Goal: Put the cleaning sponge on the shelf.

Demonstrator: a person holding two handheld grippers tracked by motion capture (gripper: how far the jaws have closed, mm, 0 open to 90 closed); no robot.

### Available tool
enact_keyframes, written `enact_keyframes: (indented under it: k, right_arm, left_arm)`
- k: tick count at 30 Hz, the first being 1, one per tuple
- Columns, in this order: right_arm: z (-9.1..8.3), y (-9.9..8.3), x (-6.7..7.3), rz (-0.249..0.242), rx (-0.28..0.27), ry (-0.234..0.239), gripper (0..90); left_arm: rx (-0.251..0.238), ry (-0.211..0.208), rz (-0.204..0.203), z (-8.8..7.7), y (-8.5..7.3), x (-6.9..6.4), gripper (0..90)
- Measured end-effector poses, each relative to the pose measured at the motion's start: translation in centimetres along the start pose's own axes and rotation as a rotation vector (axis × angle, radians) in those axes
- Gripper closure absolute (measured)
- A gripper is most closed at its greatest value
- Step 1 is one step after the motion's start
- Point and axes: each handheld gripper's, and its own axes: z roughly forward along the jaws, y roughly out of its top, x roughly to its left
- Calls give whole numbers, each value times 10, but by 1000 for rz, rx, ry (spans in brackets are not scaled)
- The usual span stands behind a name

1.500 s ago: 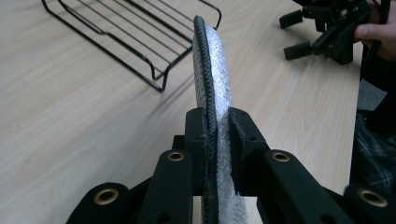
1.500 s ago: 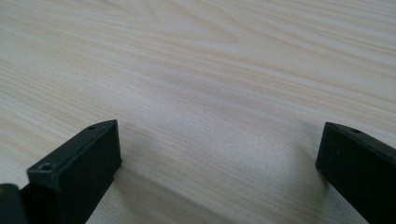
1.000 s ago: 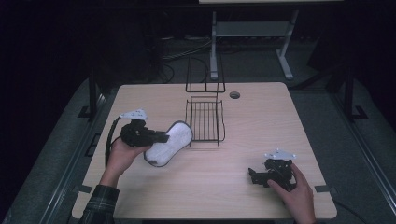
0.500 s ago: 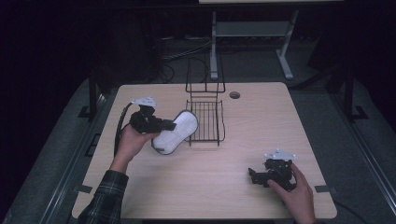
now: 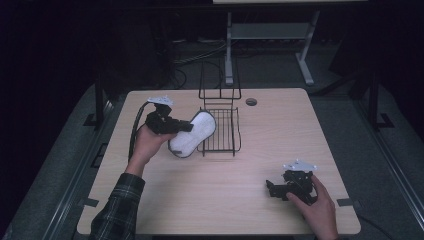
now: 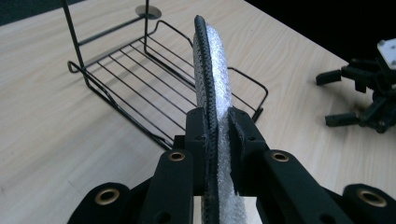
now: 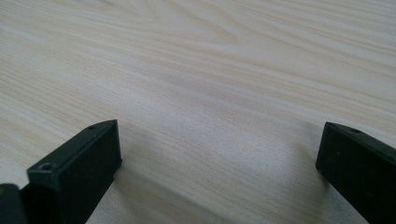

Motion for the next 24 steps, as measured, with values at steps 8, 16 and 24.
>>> enact_keyframes:
  k: [8, 16, 24]
  right_arm:
    - [0, 0, 0, 0, 1, 0, 0]
    - [0, 0, 0, 0, 1, 1, 0]
    - [0, 0, 0, -2, 3, 4, 0]
  left_arm:
    - [-27, 0, 8, 13, 15, 4, 789]
    - [-34, 6, 3, 23, 26, 11, 791]
    - [-35, -10, -15, 43, 34, 15, 791]
